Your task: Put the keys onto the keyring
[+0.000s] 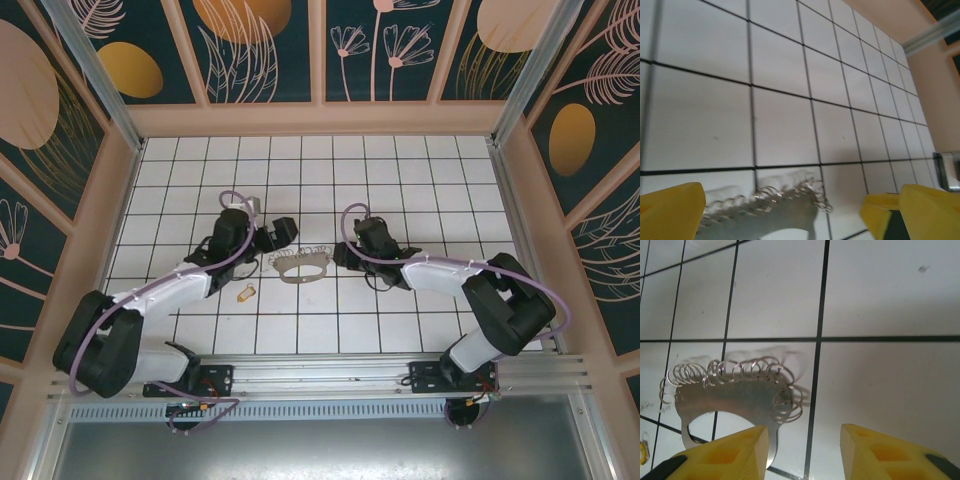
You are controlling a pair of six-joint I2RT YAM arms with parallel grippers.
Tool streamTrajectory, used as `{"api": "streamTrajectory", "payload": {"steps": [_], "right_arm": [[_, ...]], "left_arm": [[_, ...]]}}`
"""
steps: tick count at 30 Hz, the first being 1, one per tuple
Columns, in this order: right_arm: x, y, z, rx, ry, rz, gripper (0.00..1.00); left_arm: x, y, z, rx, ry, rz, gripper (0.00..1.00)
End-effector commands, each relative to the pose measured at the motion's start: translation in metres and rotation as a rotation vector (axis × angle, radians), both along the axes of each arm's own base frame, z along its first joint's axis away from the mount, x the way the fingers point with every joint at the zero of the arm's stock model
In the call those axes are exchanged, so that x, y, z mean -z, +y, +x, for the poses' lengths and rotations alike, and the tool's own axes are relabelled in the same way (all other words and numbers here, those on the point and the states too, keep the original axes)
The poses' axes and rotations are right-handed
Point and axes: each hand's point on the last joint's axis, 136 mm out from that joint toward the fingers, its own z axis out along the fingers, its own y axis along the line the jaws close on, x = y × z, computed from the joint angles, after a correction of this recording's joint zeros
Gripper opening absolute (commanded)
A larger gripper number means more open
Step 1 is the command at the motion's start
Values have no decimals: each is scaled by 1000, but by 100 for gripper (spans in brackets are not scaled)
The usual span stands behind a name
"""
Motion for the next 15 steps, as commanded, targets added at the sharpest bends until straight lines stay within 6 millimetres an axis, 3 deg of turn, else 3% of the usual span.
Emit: {"api": "streamTrajectory", "payload": {"steps": [1, 7, 15], "right_arm": [[-1, -5, -9, 44, 7, -17, 42], [4, -4, -17, 28, 14, -7, 39], [8, 13, -14, -34, 26, 10, 37]], "left_arm": [[-12, -32, -2, 43, -21, -96, 98], [-2, -52, -5, 71, -2, -125, 99], [0, -58, 2, 72, -8, -102, 98]]}}
